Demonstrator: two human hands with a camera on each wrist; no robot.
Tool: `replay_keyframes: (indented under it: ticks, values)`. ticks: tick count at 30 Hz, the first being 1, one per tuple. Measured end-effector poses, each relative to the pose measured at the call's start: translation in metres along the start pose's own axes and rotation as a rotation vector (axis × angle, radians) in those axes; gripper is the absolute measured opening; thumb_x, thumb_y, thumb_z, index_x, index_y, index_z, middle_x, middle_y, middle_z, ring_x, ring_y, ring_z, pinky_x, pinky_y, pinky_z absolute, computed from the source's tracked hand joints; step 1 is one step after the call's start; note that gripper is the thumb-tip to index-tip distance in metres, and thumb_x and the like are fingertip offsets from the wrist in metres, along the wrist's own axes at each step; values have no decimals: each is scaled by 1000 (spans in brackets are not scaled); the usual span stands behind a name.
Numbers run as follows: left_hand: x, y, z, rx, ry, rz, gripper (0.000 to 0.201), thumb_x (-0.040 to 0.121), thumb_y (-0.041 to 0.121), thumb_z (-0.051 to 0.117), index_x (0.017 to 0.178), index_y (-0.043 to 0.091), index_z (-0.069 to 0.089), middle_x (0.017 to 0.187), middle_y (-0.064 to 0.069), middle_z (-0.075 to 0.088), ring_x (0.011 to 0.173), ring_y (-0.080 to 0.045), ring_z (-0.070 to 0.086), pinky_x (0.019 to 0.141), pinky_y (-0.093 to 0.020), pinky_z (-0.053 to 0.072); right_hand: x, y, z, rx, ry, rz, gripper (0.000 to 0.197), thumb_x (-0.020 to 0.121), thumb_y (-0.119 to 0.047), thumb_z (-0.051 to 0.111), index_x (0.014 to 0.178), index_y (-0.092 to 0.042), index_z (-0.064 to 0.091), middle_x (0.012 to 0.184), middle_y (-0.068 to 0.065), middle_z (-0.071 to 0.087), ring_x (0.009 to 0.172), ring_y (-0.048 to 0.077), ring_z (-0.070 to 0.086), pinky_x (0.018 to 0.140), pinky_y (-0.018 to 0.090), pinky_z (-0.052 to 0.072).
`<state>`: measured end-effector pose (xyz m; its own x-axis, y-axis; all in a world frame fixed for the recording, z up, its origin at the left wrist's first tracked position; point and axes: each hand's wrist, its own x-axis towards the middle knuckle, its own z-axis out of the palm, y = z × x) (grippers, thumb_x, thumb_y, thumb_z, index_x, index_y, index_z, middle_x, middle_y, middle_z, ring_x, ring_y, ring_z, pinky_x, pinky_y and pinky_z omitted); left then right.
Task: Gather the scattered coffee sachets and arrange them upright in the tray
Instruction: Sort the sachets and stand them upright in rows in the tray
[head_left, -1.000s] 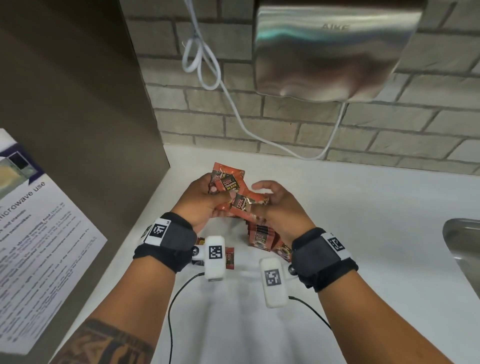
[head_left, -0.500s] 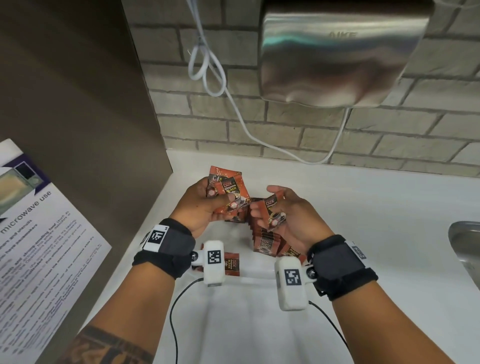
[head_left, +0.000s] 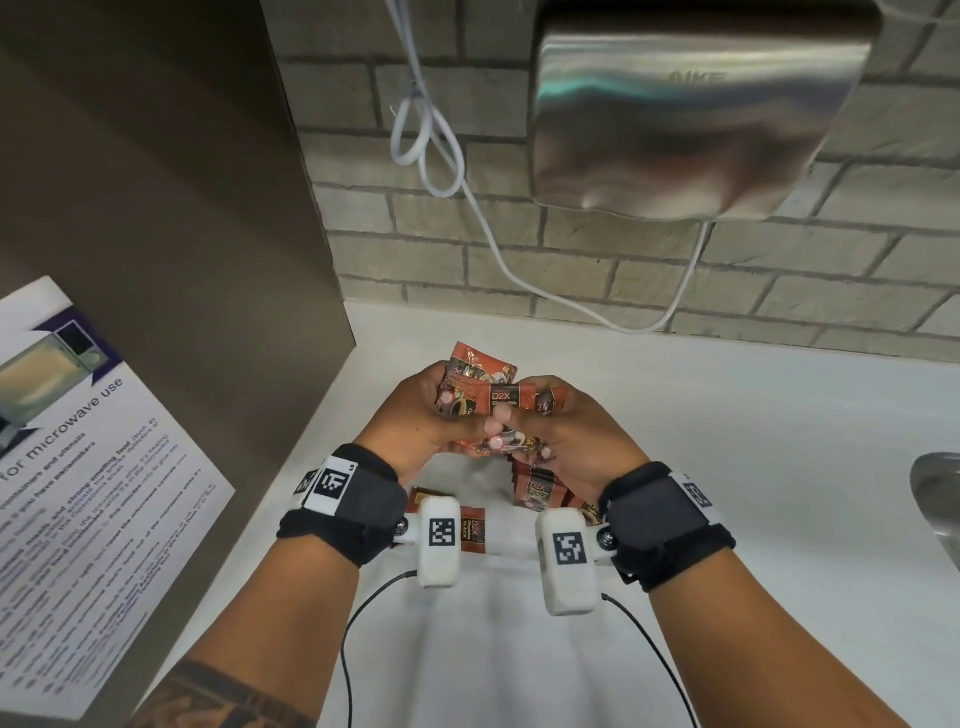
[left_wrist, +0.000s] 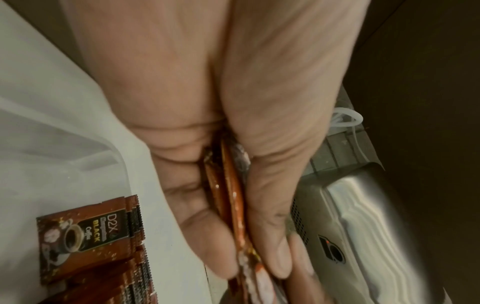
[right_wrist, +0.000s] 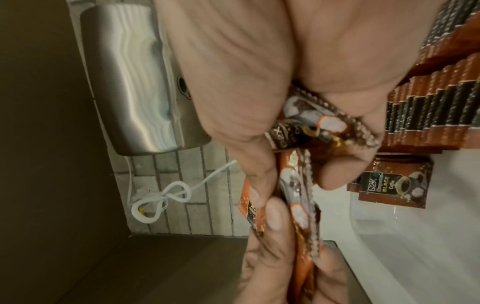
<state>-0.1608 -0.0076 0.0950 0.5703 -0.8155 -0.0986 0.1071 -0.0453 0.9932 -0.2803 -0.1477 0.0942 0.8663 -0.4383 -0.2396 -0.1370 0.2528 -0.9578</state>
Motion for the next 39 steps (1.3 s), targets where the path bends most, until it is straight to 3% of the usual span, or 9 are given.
replay_keyframes:
  ticks: [5, 9, 15, 18, 24, 27, 31, 34, 39]
  values:
    - [-1, -2, -3, -128, 22, -42, 34, 98, 9, 58, 131, 6, 55, 123, -19, 68, 103, -31, 70, 79, -42, 61, 2, 3, -4, 109, 24, -13, 26, 92, 1, 63, 117, 6, 58, 110, 24, 70, 104, 45, 66, 94, 55, 53]
    - [2, -5, -10, -213, 134, -48, 28, 102, -1, 47, 127, 8, 58, 122, -16, 68, 106, -30, 67, 85, -45, 60, 0, 2, -10, 225, 41, -5, 32, 96, 9, 45, 120, -7, 58, 109, 24, 71, 102, 35, 70, 87, 46, 57]
    - [7, -6, -1, -224, 164, 33, 36, 96, -5, 55, 131, 0, 52, 122, -21, 67, 106, -33, 67, 80, -46, 58, -5, 7, 13, -63, 71, -85, 36, 82, -16, 81, 112, -10, 61, 90, 14, 74, 74, 20, 68, 73, 36, 58]
    - [8, -5, 3, -241, 186, 51, 37, 93, -8, 55, 129, 1, 55, 119, -21, 69, 103, -33, 68, 76, -42, 57, 0, 10, 16, -22, 102, -81, 42, 78, -5, 83, 112, -6, 59, 83, 10, 72, 62, 21, 62, 62, 34, 51]
    - [4, -8, 2, -265, 106, 50, 59, 69, -11, 68, 126, -1, 55, 109, -21, 70, 97, -34, 69, 77, -41, 59, 10, 4, 4, 203, 193, -95, 37, 82, 4, 76, 112, -8, 58, 77, 8, 71, 67, 23, 66, 62, 34, 55]
    - [4, -8, 11, -338, 70, 81, 53, 77, -19, 68, 126, -4, 56, 115, -24, 68, 102, -33, 69, 79, -38, 58, 8, 6, 12, 174, 156, -121, 41, 81, -3, 79, 118, -4, 61, 97, 10, 75, 92, 28, 73, 85, 44, 58]
    - [6, -6, 15, -450, 72, 47, 53, 78, -14, 65, 129, -3, 57, 119, -26, 65, 103, -32, 67, 77, -34, 57, 8, 11, 14, 154, 108, -127, 36, 87, -6, 74, 121, 0, 64, 114, 16, 73, 108, 33, 70, 94, 47, 54]
    - [8, -6, 8, -614, 142, -15, 54, 83, -6, 60, 136, -2, 53, 125, -26, 63, 106, -37, 64, 77, -35, 59, 11, 8, 4, 184, 130, -105, 28, 92, -7, 67, 120, -6, 67, 112, 17, 73, 106, 34, 70, 98, 53, 52]
    - [14, -8, 6, -552, 262, 26, 36, 96, -8, 49, 132, -2, 54, 121, -24, 65, 109, -34, 63, 87, -37, 56, 7, 7, 6, 160, 130, -129, 32, 93, -6, 67, 124, -11, 60, 87, 11, 72, 79, 25, 66, 77, 36, 53]
